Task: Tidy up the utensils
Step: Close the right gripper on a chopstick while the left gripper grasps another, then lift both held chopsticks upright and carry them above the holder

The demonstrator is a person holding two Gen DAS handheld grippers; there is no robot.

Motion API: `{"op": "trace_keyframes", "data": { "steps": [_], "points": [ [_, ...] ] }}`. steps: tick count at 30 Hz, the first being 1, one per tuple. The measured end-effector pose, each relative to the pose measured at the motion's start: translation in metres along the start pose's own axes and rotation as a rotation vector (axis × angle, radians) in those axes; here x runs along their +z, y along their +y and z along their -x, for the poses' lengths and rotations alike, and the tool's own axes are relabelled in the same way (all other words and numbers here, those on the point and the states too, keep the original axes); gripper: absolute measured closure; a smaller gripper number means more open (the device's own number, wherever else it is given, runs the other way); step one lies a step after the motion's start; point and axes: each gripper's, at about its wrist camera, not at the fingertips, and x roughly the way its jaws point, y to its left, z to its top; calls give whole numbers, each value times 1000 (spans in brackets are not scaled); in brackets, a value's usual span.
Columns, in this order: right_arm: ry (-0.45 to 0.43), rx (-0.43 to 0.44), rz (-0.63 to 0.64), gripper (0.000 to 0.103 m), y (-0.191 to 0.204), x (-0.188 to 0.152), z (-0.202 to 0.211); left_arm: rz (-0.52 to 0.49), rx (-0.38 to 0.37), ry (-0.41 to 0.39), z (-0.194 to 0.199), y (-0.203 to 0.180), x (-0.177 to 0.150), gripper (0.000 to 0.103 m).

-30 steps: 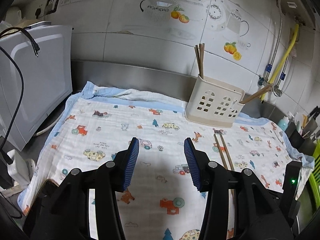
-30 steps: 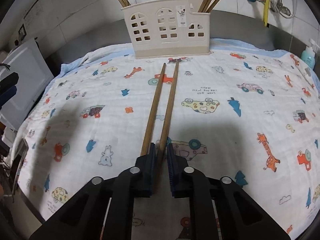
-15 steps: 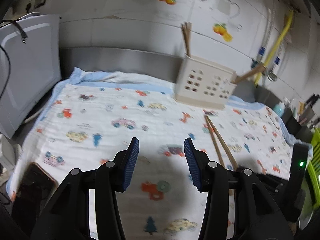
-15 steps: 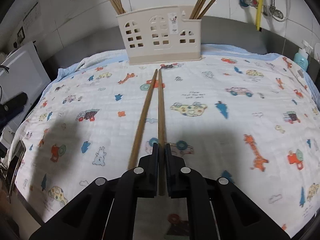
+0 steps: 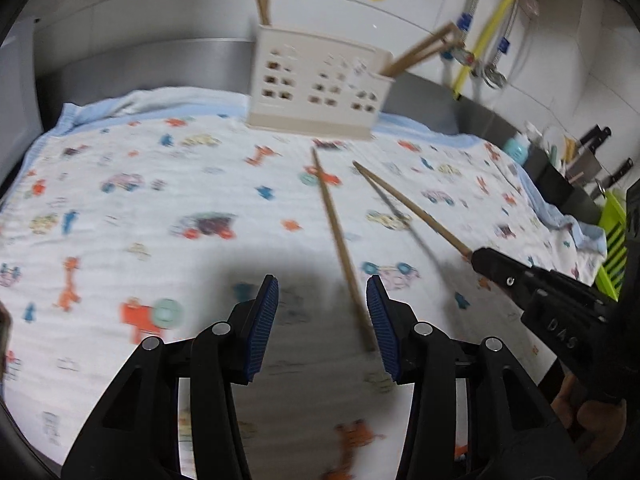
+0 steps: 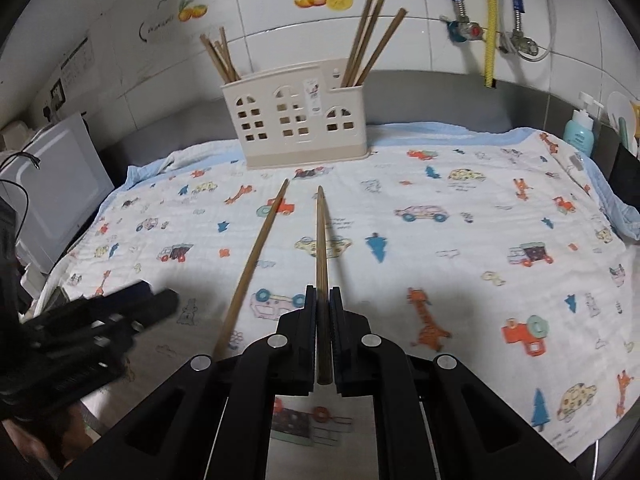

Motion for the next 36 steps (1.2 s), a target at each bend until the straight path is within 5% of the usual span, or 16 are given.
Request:
{"op": "trace_keyframes", "data": {
  "steps": [9, 19, 23, 30, 36],
  "points": [
    [-17, 21, -7, 97, -22, -2, 5, 9, 10, 81, -39, -20, 0, 84],
    [-28, 43, 5, 97, -31, 1, 7, 12, 74, 90, -53, -25, 6, 84],
    [-28, 45, 10, 97, -30, 1, 7, -17, 128, 91, -55, -30, 6, 95],
    [-57, 41, 34, 97, -26, 11, 19, -22, 95, 96, -47, -21, 14, 98],
    [-92, 57, 60, 97, -20, 27, 34, -78, 87, 9, -13, -22, 31, 98]
  ]
}}
